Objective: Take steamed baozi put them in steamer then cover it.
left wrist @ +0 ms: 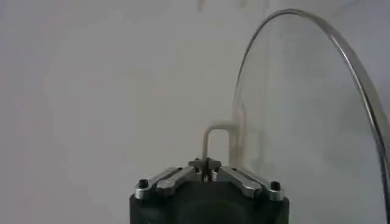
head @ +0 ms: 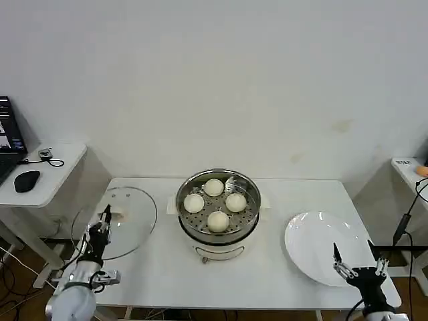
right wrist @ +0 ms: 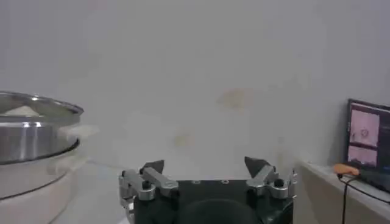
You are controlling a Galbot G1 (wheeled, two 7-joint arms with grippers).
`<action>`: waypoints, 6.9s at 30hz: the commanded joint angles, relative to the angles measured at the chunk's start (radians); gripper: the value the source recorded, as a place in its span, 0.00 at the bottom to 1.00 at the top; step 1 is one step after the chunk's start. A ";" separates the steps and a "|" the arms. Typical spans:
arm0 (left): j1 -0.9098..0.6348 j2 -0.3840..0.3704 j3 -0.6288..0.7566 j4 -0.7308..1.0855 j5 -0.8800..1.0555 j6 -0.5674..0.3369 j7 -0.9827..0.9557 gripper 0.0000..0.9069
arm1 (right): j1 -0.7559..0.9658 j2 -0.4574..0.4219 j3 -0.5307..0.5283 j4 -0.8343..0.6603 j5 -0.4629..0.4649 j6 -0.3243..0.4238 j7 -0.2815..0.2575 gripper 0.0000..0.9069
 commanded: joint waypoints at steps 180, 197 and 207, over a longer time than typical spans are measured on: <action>0.536 -0.140 -0.009 -0.297 -1.376 -0.236 -0.100 1.00 | -0.117 -0.144 -0.210 0.033 0.080 -0.029 0.057 1.00; 0.526 -0.153 -0.005 -0.327 -1.321 -0.216 -0.072 1.00 | -0.117 -0.126 -0.253 0.007 0.042 -0.011 0.079 1.00; 0.457 -0.148 -0.009 -0.342 -1.286 -0.162 -0.032 1.00 | -0.104 -0.109 -0.303 -0.007 0.017 -0.012 0.107 1.00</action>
